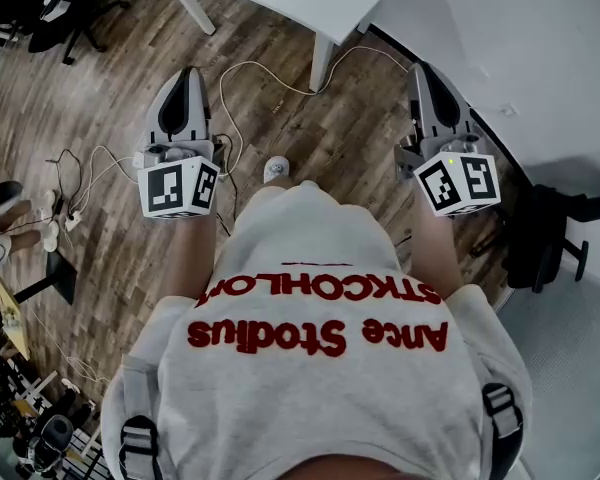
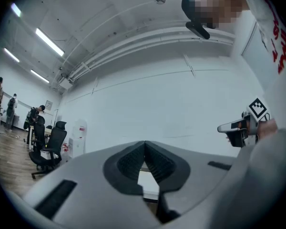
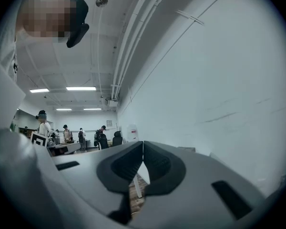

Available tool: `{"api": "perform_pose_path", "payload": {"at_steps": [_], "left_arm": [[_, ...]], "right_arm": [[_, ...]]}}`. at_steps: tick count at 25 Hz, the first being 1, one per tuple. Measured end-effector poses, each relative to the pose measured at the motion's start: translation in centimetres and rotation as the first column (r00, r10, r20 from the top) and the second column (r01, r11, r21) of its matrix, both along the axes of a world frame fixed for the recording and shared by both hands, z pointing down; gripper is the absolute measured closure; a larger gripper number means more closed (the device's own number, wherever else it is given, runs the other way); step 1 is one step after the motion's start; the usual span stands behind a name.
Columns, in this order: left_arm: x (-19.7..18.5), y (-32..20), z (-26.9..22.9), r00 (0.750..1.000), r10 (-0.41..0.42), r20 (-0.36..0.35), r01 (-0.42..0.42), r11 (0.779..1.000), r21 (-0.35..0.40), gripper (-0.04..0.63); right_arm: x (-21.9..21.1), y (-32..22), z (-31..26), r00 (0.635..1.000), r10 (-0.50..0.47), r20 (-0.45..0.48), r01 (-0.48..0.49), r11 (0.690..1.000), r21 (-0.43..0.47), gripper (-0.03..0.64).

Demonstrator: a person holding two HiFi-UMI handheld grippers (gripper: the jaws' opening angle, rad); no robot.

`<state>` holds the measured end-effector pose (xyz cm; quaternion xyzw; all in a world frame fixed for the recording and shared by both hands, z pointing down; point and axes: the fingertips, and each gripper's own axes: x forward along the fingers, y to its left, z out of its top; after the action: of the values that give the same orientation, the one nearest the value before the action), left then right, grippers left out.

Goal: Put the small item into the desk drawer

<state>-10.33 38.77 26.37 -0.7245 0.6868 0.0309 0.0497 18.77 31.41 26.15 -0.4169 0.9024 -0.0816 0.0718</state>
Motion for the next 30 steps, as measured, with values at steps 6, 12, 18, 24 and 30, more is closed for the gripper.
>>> {"api": "perform_pose_path", "payload": {"at_steps": [6,12,18,24,30], "left_arm": [[-0.2,-1.1,0.3,1.0,0.001,0.003,-0.001,1.0,-0.005,0.588],[-1.8,-4.0,0.8,1.0,0.001,-0.018,-0.001,1.0,-0.009,0.588],[-3.2,-9.1,0.9,0.999,0.021,-0.028,-0.021,1.0,0.002,0.588],[-4.8,-15.8,0.5,0.997,0.071,-0.035,-0.071,0.997,0.007,0.588],[-6.1,-21.6,0.4,0.991,0.132,-0.031,-0.132,0.991,0.006,0.588]], "right_arm": [[-0.4,-1.1,0.6,1.0,-0.007,0.016,0.007,1.0,-0.017,0.611],[-1.3,-3.9,0.8,1.0,0.018,0.008,-0.018,0.999,-0.033,0.611],[-2.4,-8.1,0.7,0.998,0.059,-0.018,-0.06,0.998,-0.027,0.611],[-4.3,-12.9,-0.5,0.996,0.089,-0.011,-0.089,0.996,-0.009,0.611],[-6.0,-16.9,-0.3,0.991,0.131,-0.001,-0.131,0.991,-0.016,0.611]]}}
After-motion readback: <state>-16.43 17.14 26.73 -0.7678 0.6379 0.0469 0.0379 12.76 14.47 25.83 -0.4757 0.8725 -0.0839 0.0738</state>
